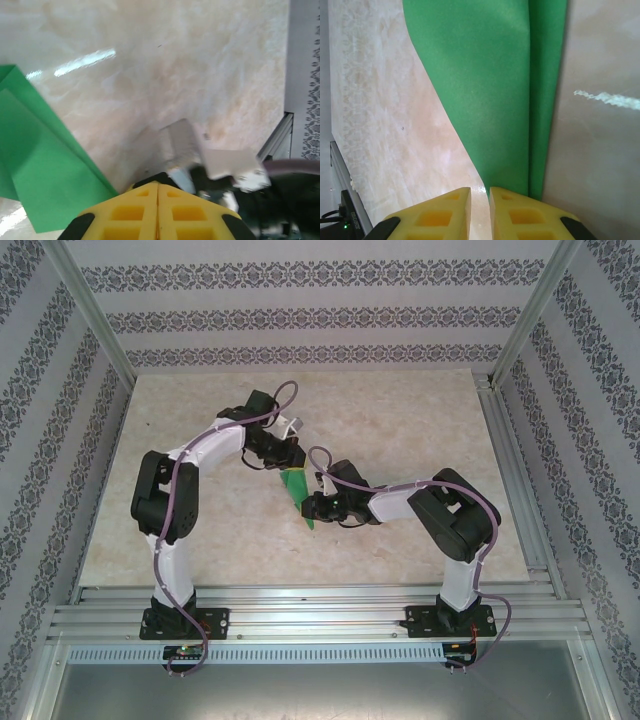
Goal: Fold a paper plane with a square sheet of paper (fold left side to right side)
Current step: Fold the wing for the fifth time at the center of the table.
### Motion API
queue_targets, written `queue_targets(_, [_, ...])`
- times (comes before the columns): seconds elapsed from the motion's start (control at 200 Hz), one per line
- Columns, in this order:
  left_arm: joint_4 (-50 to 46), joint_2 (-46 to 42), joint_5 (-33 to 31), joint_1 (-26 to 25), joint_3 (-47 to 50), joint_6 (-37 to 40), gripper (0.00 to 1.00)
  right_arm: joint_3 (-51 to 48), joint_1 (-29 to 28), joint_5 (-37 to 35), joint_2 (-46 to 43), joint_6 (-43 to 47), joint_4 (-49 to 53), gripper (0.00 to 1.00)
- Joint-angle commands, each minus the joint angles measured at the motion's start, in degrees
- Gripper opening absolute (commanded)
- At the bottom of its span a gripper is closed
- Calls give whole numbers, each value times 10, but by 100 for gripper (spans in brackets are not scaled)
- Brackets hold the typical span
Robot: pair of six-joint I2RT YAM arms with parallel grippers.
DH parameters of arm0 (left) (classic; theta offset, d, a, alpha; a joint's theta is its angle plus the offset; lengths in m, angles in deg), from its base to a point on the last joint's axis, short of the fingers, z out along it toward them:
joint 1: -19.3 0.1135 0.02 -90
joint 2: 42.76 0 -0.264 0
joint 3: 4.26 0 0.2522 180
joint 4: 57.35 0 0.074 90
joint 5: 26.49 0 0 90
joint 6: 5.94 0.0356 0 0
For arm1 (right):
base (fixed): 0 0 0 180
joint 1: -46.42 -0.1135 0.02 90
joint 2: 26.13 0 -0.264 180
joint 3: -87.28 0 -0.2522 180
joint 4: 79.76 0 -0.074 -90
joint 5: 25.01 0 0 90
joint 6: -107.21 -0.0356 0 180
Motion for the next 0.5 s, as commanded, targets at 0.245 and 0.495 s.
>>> queue_targets(0.245, [64, 35, 18, -23, 76, -16, 5, -19, -13, -35, 38, 3, 85, 18])
queue_targets(0.495, [67, 84, -2, -24, 69, -8, 5, -8, -19, -46, 38, 14, 115, 18])
